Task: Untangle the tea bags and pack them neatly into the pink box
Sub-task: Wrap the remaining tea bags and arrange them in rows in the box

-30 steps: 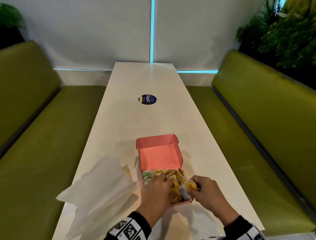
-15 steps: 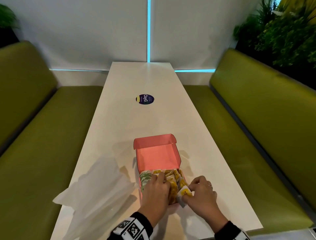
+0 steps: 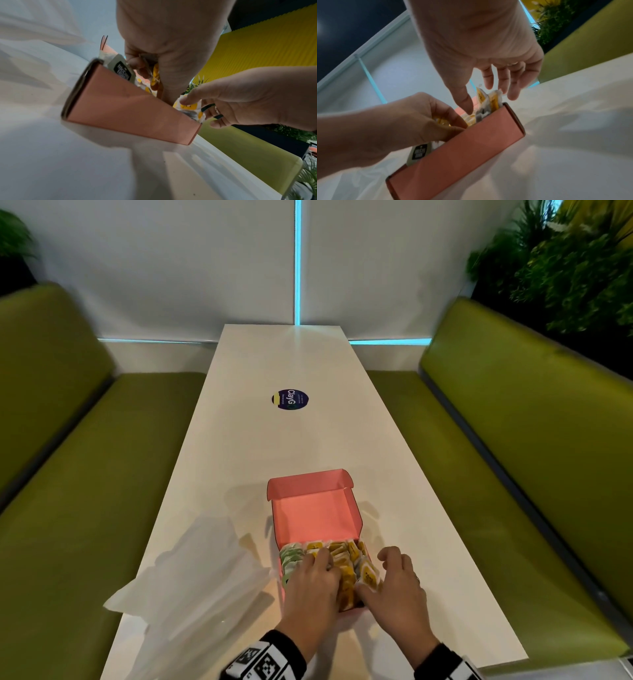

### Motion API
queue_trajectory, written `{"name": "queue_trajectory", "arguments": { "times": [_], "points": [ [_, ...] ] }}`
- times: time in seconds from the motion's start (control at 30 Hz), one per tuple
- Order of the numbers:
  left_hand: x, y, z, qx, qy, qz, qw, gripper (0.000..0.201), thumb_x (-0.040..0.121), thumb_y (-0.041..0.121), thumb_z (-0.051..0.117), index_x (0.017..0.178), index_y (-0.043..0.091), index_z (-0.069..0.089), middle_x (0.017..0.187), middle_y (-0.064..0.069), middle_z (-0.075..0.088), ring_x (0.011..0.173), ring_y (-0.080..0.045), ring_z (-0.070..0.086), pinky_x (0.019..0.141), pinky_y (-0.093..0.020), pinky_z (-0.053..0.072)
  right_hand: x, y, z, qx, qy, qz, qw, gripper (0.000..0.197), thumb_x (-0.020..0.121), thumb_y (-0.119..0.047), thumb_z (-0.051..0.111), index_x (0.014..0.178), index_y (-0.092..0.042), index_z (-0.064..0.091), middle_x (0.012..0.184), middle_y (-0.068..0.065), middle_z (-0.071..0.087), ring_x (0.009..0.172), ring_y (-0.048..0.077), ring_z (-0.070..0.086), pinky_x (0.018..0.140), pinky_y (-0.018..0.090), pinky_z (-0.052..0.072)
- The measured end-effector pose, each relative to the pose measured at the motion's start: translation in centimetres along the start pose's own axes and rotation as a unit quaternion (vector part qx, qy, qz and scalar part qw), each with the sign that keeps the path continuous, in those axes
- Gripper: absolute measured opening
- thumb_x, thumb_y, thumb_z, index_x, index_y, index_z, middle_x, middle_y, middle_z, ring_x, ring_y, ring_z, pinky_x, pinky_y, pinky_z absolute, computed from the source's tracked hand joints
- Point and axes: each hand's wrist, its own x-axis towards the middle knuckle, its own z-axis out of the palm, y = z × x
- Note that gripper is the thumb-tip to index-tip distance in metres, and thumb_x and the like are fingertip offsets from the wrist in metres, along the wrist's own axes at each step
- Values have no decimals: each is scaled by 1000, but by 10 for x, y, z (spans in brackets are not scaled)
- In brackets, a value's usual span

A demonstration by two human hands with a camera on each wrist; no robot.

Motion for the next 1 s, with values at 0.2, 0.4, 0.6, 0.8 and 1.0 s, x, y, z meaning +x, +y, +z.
{"name": "queue_trajectory", "arguments": {
  "times": [0.2,0.4,0.6,0.8,1.0],
  "points": [
    [-1,2,-1,47,-33,0,998,30,26,32,82,46,24,61,67,6,58,53,-13,56,37,-24,39,12,7,2,11,-67,47,997,49,78,-37,63,117,-20,38,104,-1,64,95,22,61,69,27,41],
    [4,2,-11,51,-57,-31,997,19,50,25,84,63,23,70,87,3,58,77,-19,60,47,-29,44,15,8,6,-2,-77,58,995,32,81,-36,59,106,-19,49,103,-1,62,96,21,58,67,26,37],
    [10,0,-15,43,-105,-42,993,23,92,18,49,103,15,68,122,-3,45,113,-25,45,77,-35,46,16,10,10,-13,-78,45,996,31,86,-36,56,108,-16,49,108,2,59,101,21,55,68,25,31],
    [14,1,-18,45,-107,-43,992,20,93,16,48,104,12,65,120,-4,45,111,-25,45,75,-37,46,17,11,12,-25,-91,21,995,30,91,-29,53,113,-11,46,112,5,54,105,23,54,69,25,30],
    [15,2,-23,57,-120,-26,991,24,92,14,47,102,14,68,117,-5,45,110,-27,46,72,-37,46,17,8,13,-70,-109,-3,992,27,94,-22,46,117,-9,43,119,8,48,109,26,53,79,28,39]
  ]
}}
